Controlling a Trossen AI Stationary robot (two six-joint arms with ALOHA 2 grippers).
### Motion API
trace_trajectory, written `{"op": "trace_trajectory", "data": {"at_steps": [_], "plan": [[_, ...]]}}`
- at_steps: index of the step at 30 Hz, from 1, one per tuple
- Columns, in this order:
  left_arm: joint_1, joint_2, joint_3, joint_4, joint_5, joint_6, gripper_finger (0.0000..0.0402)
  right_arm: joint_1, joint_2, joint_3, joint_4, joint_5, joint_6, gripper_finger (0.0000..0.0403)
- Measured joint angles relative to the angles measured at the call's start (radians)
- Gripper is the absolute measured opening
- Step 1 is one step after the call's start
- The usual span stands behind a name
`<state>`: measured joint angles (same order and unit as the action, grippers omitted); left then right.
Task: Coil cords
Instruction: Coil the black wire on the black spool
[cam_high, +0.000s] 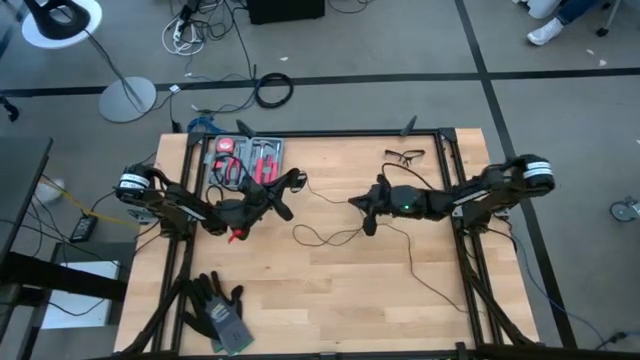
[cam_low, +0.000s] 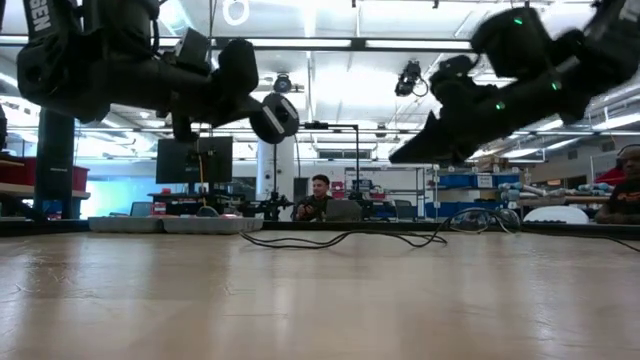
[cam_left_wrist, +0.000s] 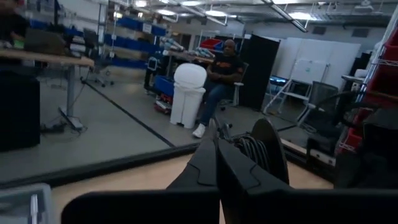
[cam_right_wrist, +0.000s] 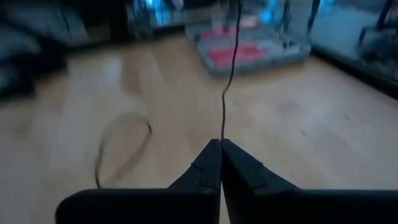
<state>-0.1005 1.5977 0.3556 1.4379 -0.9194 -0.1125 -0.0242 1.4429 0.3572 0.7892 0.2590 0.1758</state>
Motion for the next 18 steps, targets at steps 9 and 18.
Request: {"op": "trace_trajectory", "data": {"at_steps": [9, 18], "plan": [[0.0, 0.0, 0.056, 0.008, 0.004, 0.086, 0.0, 0.002, 0.365, 0.072, 0.5, 0.001, -0.006, 0.0007], [-0.01, 0.0, 0.063, 0.01, 0.004, 0.108, 0.0, 0.002, 0.488, 0.251, 0.464, 0.018, -0.157, 0.0015]]}}
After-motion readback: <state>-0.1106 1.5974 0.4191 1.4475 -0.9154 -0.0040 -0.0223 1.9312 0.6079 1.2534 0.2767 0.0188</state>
